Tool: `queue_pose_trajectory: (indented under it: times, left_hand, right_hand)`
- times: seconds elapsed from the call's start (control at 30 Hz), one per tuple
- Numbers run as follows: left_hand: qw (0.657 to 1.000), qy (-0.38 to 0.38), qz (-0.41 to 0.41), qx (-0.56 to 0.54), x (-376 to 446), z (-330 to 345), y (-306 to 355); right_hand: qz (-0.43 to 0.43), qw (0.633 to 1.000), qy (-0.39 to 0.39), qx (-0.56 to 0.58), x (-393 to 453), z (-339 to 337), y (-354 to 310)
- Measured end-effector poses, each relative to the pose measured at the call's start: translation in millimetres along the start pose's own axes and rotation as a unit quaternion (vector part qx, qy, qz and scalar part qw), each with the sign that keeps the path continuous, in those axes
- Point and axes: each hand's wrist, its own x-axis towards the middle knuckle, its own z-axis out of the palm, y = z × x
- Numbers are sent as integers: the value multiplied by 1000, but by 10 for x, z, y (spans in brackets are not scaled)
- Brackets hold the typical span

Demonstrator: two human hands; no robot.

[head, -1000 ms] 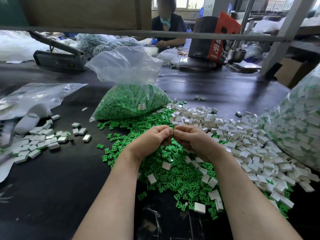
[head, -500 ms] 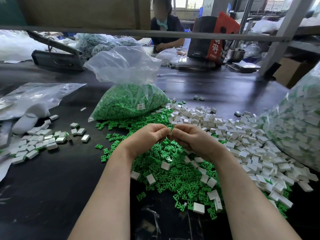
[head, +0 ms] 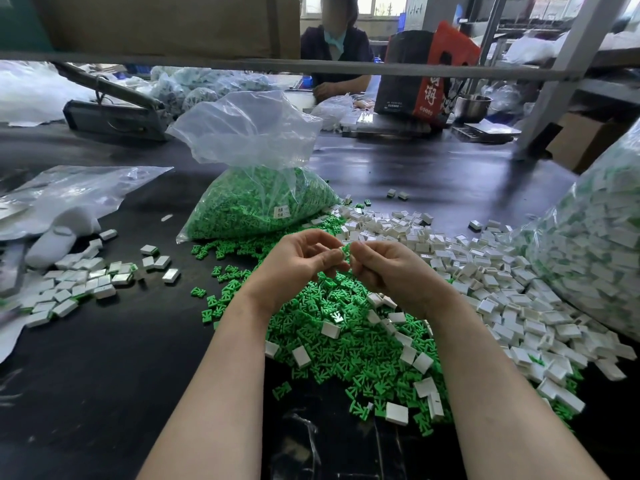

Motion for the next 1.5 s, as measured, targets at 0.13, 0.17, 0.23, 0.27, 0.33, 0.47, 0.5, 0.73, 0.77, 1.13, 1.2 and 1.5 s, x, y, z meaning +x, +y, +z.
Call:
queue_pose_trajectory:
  times: [0.13,0.17,0.23,0.27,0.33,0.47,0.5,0.73,0.77,1.13,1.2,1.5]
  left_hand:
    - [998,46,25,-29,14,38,0]
    - [998,51,28,-30,15,48,0]
    - [998,56,30,-31,12,66,5]
    - [997,58,30,-31,12,73,6]
    - [997,63,30,-40,13,92,11]
    - [996,68,20,-49,19,121,12]
    - [996,68,17,-46,19,122,9]
    - [992,67,8,105,33,77,16]
    - [987,68,12,146,37,75,17]
    - [981,143,-42,128,14,-157,-74]
    - [982,148,-47,107,8,-179,-80]
    - [996,24,-57,65,-73,-289,30]
  right_hand:
    - [51,997,-23,52,16,-17,28]
    - [59,996,-27,58,24,-12,30]
    - [67,995,-34,58,41,3,32]
    - [71,995,-38,60,50,13,33]
    - [79,993,-44,73,61,30,39]
    - [78,988,-58,119,53,40,23]
    - [78,989,-54,115,46,36,14]
    - [87,996,10,2,31,39,-72]
    - [97,995,20,-19,37,45,-75]
    - [131,936,-218,-244,-21,188,-399]
    - [144,887,-296,-323,10,347,-461]
    - [203,827,-368,-374,1,598,-579]
